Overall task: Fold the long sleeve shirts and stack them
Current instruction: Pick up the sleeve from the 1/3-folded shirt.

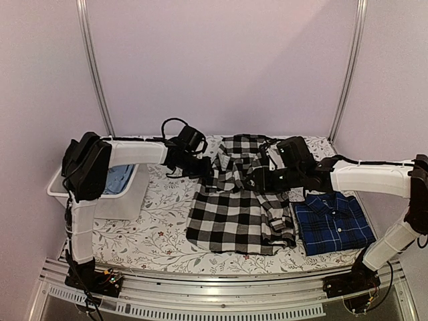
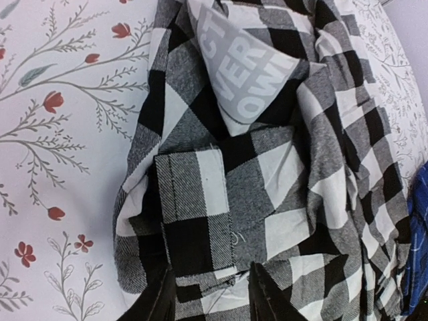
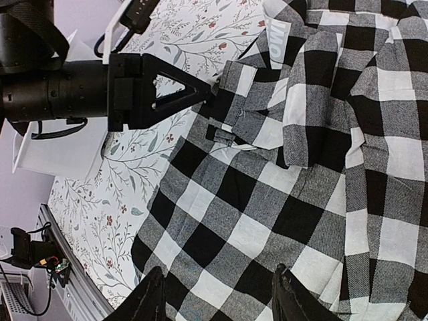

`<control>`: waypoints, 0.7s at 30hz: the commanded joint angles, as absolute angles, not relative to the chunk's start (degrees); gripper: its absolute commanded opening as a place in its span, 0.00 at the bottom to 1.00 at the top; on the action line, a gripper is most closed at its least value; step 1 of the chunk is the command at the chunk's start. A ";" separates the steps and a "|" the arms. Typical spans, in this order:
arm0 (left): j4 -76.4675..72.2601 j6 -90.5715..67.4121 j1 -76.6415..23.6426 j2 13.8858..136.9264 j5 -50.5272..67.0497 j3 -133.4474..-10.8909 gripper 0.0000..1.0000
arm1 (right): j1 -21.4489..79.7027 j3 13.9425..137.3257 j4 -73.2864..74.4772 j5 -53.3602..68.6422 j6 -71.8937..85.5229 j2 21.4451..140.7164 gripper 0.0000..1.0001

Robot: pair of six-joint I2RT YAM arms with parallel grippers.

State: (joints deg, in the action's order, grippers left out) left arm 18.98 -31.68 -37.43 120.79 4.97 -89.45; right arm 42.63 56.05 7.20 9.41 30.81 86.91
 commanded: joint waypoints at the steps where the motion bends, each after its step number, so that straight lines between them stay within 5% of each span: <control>1: 20.32 -30.98 -36.51 125.41 5.47 -93.40 0.38 | 42.19 54.76 7.12 8.15 30.60 84.34 0.52; 11: 21.39 -30.24 -35.72 129.50 4.69 -96.43 0.45 | 42.11 53.48 7.41 8.36 31.20 82.88 0.53; 21: 19.95 -30.62 -35.77 130.33 7.13 -96.64 0.36 | 42.08 54.35 7.64 8.44 30.70 83.50 0.53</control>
